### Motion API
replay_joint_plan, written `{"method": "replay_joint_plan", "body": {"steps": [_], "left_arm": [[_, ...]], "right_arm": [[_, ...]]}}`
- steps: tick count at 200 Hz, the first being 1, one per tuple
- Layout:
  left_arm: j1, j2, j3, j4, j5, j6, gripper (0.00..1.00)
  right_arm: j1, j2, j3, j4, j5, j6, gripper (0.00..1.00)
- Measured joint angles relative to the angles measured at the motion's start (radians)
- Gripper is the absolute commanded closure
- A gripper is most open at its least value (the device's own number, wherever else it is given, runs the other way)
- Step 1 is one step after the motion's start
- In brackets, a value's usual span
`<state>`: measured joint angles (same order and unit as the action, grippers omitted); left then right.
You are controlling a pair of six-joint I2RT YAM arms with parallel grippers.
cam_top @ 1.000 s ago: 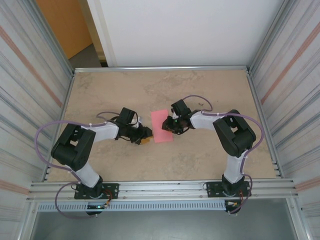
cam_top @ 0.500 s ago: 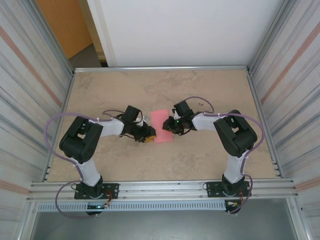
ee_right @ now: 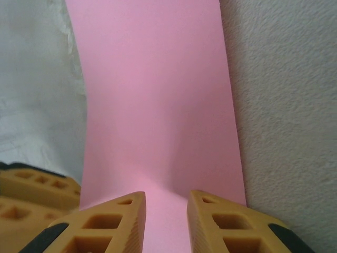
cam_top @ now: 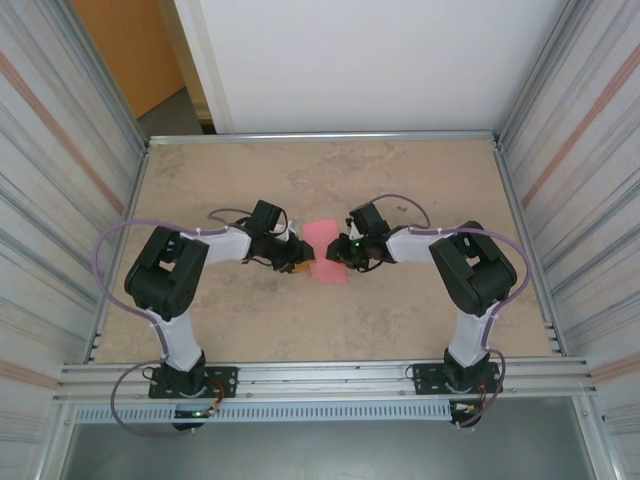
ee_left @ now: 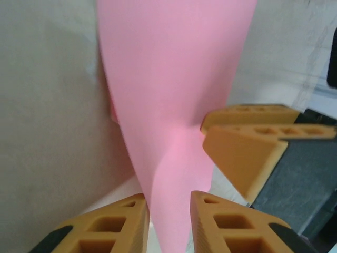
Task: Fold a paper plane with a square sheet of paper (pick it up from the middle)
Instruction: Third fold the triangle at the center of the table.
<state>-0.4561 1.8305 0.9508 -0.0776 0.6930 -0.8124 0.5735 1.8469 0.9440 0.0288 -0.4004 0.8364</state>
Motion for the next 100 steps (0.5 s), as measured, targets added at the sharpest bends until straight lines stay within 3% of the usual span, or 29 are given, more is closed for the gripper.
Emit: {"method": "replay_joint_plan", "body": {"steps": [69, 100], "left_arm": [[0.028, 0.061, 0.055, -0.033, 0.023, 0.002, 0.88], [0.028, 0.061, 0.056, -0.034, 0.033, -0.001, 0.99]], "right_arm": [[-0.008, -0.015, -0.006, -0.004, 0.000, -0.010, 0.66], [-0.011, -0.035, -0.006, -0.014, 0.006, -0.030, 0.55]]}}
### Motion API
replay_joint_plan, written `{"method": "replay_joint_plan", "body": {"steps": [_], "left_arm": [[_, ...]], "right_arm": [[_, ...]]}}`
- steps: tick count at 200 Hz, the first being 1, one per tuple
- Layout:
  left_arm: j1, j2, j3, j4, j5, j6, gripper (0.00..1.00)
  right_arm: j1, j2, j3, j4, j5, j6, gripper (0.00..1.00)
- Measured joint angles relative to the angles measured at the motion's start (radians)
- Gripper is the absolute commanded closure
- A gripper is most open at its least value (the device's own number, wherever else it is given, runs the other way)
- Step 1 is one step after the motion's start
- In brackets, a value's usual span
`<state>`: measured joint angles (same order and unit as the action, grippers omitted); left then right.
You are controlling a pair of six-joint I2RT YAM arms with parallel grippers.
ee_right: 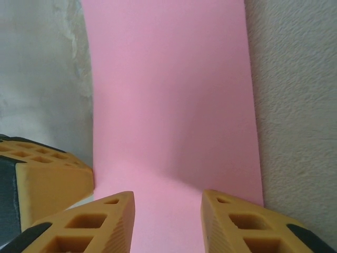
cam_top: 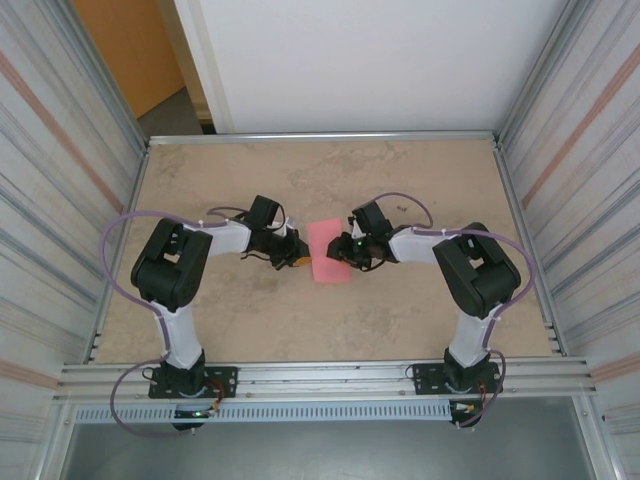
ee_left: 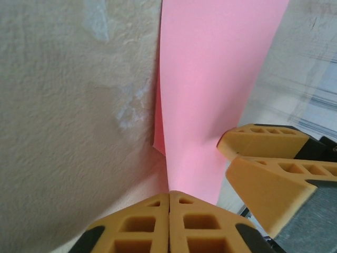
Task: Fold a paper plane with a square sheet of paper (pick it up from the middle)
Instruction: Third fold the triangle at the center of the table.
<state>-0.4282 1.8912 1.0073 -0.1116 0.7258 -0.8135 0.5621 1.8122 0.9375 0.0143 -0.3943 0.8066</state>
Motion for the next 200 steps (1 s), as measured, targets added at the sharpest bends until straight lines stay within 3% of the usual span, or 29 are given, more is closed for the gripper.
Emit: {"method": "replay_joint_plan", "body": {"steps": [37, 67, 130, 200], "left_arm": [[0.000, 0.000, 0.002, 0.002, 0.013, -0.004, 1.00], [0.000, 0.000, 0.002, 0.005, 0.015, -0.015, 1.00], [0.000, 0.000, 0.003, 0.005, 0.025, -0.034, 1.00], [0.000, -0.019, 0.008, 0.004, 0.034, -0.049, 1.00]], "right_arm": [[0.001, -0.100, -0.008, -0.013, 0.047, -0.068, 0.42], [0.030, -0.192, -0.009, -0.028, 0.140, -0.176, 0.38], [0.289, -0.244, -0.113, -0.026, 0.397, -0.617, 0.33], [0.394, -0.194, -0.148, 0.040, 0.489, -0.932, 0.32]]}}
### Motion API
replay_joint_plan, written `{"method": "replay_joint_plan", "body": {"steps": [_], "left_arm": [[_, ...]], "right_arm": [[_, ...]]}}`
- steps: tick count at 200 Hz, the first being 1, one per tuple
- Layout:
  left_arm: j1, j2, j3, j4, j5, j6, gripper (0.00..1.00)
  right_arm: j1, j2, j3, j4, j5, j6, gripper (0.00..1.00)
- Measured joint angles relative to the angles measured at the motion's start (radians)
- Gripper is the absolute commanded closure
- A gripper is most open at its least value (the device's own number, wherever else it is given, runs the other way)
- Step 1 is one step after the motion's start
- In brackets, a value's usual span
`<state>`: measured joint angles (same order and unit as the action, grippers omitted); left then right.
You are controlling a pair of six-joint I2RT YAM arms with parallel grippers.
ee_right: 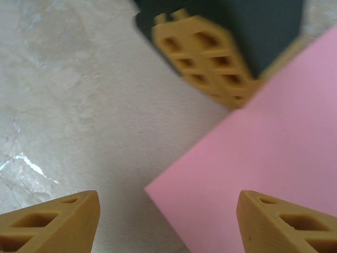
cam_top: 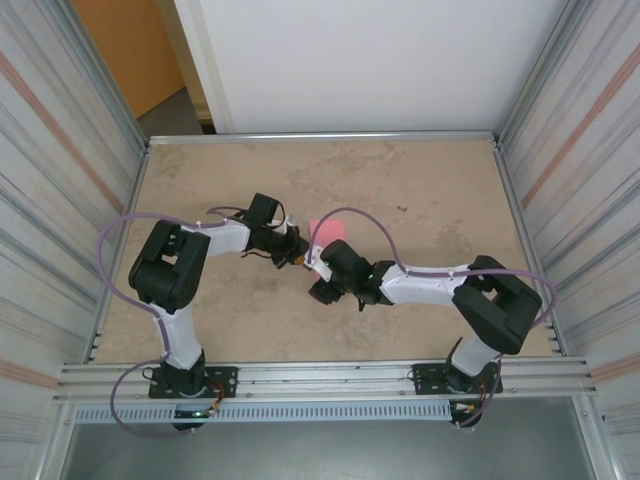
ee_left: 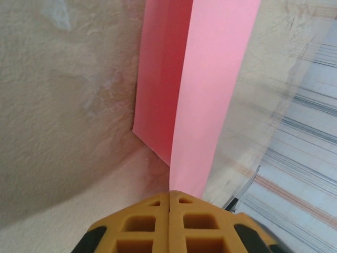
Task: Fold a paper plane with a square sheet of paper (pick it up from the middle)
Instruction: Third fold the triangle at the center of the table.
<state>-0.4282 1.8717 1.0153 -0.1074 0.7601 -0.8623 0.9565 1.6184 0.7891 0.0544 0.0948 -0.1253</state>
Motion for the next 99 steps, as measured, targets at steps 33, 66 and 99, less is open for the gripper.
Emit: {"method": "replay_joint_plan", "body": {"steps": [33, 66, 99], "left_arm": [[0.000, -0.001, 0.001, 0.000, 0.000, 0.000, 1.00], [0.000, -0.001, 0.002, -0.001, 0.000, 0.000, 1.00], [0.000, -0.001, 0.002, -0.002, 0.000, 0.000, 1.00]], "right_arm": [[0.012, 0.050, 0.000, 0.035, 0.060, -0.070, 0.33], [0.012, 0.060, 0.000, 0.087, 0.148, -0.101, 0.39], [0.012, 0.061, -0.005, 0.116, 0.181, -0.133, 0.53]]}}
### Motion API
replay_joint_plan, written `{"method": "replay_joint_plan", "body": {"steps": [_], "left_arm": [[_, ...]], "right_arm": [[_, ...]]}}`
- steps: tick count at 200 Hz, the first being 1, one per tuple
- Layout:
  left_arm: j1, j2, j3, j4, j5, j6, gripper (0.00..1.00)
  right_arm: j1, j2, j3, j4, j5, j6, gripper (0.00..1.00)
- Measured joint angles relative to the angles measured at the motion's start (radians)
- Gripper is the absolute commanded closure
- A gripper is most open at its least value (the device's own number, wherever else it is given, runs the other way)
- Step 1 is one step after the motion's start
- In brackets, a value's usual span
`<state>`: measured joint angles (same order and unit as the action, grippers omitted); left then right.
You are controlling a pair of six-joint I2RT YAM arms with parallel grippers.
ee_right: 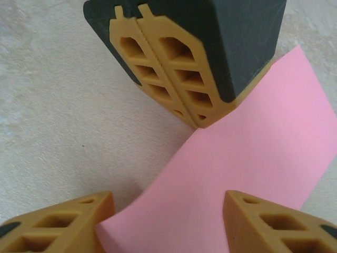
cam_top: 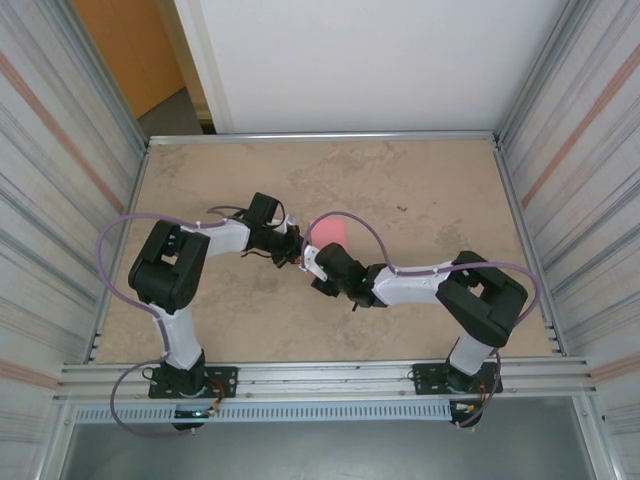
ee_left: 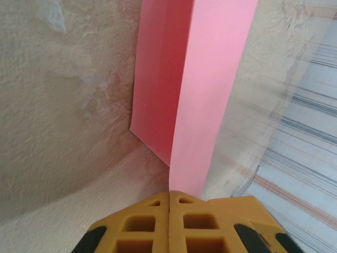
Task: Fold a paper plane with a square sheet of paper (pick it up from the middle)
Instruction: Third fold the triangle at the center of the table.
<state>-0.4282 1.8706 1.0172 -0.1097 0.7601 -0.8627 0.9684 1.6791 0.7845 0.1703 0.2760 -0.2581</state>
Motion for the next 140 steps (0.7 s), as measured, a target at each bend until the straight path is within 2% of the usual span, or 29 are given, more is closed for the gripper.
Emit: {"method": "replay_joint_plan", "body": {"steps": [88, 123, 140], "left_arm": [[0.000, -0.012, 0.000, -0.025, -0.002, 0.000, 1.00], [0.016, -0.057, 0.000, -0.061, -0.031, 0.003, 0.84], [0.039, -0.110, 0.000, -0.069, -0.053, 0.011, 0.80]], "right_arm": [[-0.022, -0.008, -0.021, 0.001, -0.012, -0.014, 0.94], [-0.059, -0.047, -0.027, -0.017, -0.107, 0.019, 0.99], [-0.084, -0.074, -0.039, -0.024, -0.181, 0.050, 1.00]]}}
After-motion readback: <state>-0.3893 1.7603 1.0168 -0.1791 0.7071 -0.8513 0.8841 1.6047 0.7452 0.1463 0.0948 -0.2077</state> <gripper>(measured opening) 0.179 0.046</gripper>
